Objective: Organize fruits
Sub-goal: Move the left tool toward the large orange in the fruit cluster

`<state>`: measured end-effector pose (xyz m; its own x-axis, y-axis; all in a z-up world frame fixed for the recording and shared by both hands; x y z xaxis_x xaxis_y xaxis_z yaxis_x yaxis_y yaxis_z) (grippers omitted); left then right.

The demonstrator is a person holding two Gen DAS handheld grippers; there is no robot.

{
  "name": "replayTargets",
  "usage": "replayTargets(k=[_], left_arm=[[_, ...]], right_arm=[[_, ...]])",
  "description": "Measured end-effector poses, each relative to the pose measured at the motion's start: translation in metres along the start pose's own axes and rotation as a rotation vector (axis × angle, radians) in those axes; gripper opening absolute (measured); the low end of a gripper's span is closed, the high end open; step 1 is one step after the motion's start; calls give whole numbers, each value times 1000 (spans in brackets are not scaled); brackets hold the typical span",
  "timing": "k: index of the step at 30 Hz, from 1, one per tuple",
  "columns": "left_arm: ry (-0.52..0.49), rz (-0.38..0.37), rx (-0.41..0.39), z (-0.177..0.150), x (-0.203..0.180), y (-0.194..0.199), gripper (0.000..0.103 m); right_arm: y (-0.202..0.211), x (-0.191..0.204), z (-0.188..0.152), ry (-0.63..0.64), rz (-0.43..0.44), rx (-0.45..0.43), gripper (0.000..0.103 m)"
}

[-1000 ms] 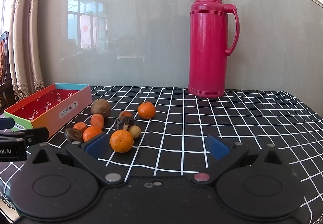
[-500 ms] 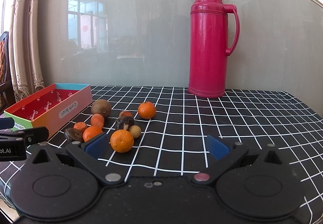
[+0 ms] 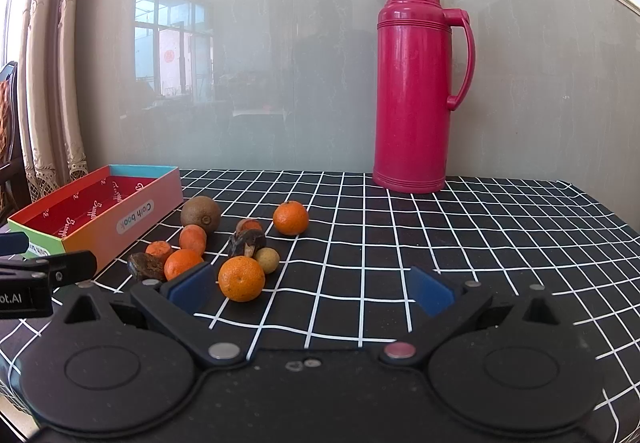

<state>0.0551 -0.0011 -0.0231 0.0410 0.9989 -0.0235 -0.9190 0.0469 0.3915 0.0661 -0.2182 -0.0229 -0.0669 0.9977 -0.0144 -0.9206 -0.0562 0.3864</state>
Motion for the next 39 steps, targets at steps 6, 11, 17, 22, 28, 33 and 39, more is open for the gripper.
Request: replayTargets(k=[6,11,17,22,28,33,39], left_arm=[[12,-5,9,-1,0,0,103],[13,-7,8,-1,-4,-1,103],[-16,-61,40,-4,-28,-12,103],[-10,-117,92,-9,-50,-30,103],[-66,-165,112,-15,-88,-45,103],[-103,-163,120,-14,-116,-60,103],[-131,-146,162,-13,-132,-82,103]], right_arm=[[0,0,0,1,0,0,103],[0,-3,0,-11,0,0,103],[0,-24,3,-69,-39,1,103],[-2,-45,3,-106,-92,14,103],[-12,-74,8,-98,-162,20,103],[-27,-99,9,-104,-212,39,103],[-32,-127,2,-123,-243,51,103]])
Point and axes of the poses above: each gripper's, at about its wrist camera, not at the fingertips, and y roughly against the way its jaws point, x to its left, z to its top, the point moved 6 cm from there along -y, roughly the way its jaws point, and after that the axes turned 2 degrees about -z, right-handed, at the moved point
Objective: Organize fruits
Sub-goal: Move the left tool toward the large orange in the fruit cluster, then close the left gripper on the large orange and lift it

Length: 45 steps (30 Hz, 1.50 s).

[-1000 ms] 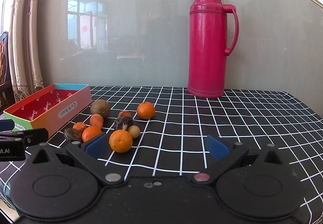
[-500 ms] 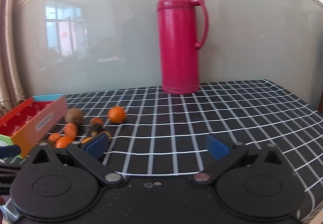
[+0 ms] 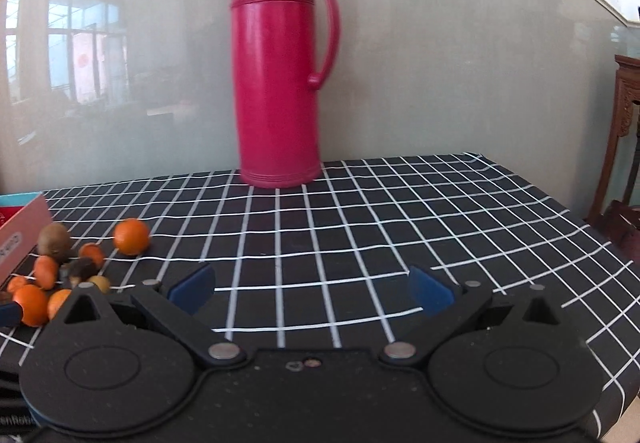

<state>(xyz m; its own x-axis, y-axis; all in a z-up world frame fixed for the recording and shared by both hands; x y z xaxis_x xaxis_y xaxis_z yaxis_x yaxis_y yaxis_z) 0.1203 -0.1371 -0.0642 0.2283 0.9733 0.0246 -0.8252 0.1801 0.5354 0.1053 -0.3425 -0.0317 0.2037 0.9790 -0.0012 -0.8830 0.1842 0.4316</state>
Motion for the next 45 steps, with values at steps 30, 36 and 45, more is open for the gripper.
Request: replayTargets(k=[30,36,45], left_arm=[[99,66,-63,17,60,16,40],[138,160,-155,27,115,48,40],[269,342,-137,15,223,61,40]], right_arm=[[-13,13,-8,-39,38,53,103],[-15,61,-9,15,104,57,103],[-21,115,-12,80,174,63,103]])
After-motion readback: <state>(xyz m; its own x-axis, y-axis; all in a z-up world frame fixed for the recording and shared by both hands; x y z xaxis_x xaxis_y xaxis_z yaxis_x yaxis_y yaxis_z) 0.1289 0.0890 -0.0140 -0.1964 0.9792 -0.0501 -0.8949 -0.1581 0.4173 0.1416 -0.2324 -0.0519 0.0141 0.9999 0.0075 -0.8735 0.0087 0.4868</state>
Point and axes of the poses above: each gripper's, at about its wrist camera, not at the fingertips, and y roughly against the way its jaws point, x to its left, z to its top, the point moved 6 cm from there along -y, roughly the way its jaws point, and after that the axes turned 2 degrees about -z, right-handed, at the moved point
